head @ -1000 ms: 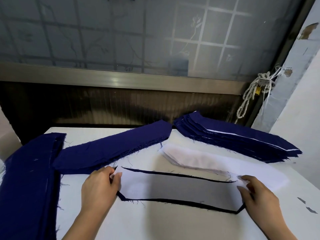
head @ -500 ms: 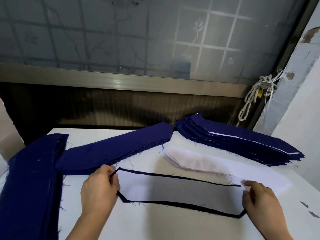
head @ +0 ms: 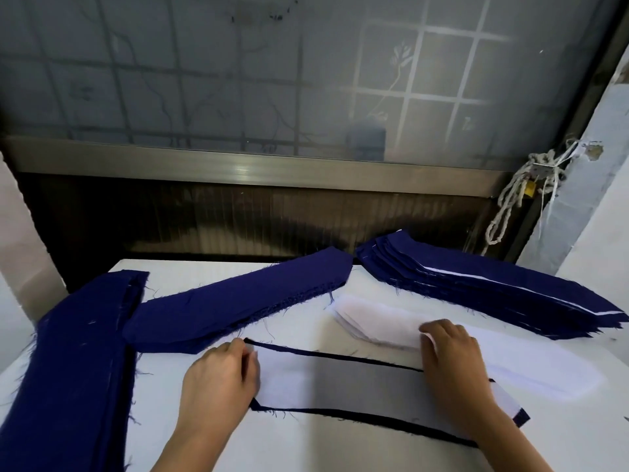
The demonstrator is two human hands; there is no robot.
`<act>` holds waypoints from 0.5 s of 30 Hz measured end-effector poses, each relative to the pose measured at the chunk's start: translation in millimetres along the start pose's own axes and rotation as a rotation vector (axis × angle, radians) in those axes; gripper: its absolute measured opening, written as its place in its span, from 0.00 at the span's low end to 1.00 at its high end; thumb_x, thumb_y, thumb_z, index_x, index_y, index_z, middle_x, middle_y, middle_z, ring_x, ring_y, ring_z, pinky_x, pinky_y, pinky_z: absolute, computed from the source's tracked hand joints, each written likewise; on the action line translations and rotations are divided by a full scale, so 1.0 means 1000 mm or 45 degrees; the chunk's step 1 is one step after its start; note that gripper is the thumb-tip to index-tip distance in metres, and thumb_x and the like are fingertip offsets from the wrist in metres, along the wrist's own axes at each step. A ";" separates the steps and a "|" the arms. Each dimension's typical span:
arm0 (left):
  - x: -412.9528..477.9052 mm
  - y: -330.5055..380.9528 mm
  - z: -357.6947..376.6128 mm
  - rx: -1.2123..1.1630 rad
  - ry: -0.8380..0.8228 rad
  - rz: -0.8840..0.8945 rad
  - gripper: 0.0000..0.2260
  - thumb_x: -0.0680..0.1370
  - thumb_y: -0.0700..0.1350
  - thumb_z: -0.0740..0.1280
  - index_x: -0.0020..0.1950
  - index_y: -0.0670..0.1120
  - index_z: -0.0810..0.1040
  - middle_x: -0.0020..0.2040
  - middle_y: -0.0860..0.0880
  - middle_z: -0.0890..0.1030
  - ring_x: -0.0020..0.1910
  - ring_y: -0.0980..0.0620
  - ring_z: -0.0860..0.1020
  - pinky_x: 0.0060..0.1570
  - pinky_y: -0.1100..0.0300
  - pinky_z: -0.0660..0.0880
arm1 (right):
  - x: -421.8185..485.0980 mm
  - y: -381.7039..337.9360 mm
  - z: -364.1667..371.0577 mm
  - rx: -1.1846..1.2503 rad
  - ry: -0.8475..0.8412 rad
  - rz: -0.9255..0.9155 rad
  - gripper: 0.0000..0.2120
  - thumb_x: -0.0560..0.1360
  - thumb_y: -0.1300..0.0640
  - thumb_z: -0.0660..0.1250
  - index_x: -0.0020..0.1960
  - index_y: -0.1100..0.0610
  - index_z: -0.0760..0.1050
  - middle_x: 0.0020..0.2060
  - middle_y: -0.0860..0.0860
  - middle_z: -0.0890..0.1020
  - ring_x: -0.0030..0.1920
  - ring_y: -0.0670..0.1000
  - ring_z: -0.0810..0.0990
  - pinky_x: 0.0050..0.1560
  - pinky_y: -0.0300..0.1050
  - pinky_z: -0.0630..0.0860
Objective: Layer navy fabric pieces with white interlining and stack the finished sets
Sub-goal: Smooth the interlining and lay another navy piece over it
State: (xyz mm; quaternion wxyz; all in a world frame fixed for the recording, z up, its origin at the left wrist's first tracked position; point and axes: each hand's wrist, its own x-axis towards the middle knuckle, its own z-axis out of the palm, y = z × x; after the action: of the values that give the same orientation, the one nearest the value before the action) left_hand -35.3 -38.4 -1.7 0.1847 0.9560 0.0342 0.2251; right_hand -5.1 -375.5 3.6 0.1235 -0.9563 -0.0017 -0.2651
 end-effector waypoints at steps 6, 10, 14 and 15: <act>0.000 -0.001 0.001 0.029 -0.019 0.019 0.09 0.78 0.49 0.66 0.39 0.51 0.73 0.29 0.54 0.74 0.29 0.53 0.72 0.28 0.59 0.63 | 0.056 -0.043 0.033 0.008 -0.387 -0.271 0.09 0.81 0.55 0.57 0.54 0.55 0.75 0.49 0.50 0.75 0.50 0.51 0.74 0.49 0.43 0.74; 0.000 -0.001 0.001 0.037 -0.052 0.003 0.08 0.79 0.50 0.64 0.41 0.52 0.73 0.30 0.54 0.74 0.30 0.54 0.73 0.28 0.59 0.65 | 0.065 -0.050 0.038 -0.241 -0.473 -0.376 0.08 0.77 0.63 0.59 0.53 0.55 0.72 0.49 0.51 0.74 0.49 0.52 0.75 0.42 0.41 0.69; 0.001 0.000 0.001 0.028 -0.063 -0.018 0.07 0.79 0.49 0.64 0.42 0.52 0.73 0.31 0.53 0.75 0.31 0.53 0.73 0.29 0.58 0.65 | 0.058 -0.043 0.041 -0.180 -0.382 -0.298 0.06 0.77 0.62 0.58 0.50 0.55 0.72 0.46 0.49 0.74 0.47 0.51 0.75 0.40 0.39 0.66; 0.000 0.000 0.000 0.023 -0.065 -0.022 0.06 0.79 0.49 0.65 0.42 0.51 0.74 0.31 0.53 0.75 0.31 0.53 0.73 0.29 0.58 0.65 | 0.054 -0.042 0.042 -0.128 -0.313 -0.257 0.05 0.78 0.61 0.58 0.48 0.55 0.73 0.45 0.49 0.75 0.46 0.51 0.75 0.39 0.39 0.66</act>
State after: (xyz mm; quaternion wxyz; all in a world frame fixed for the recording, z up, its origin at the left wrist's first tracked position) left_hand -35.0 -38.3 -2.0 0.1789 0.9628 0.0398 0.1988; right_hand 60.0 -328.5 6.1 0.0471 -0.9814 -0.0997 -0.1571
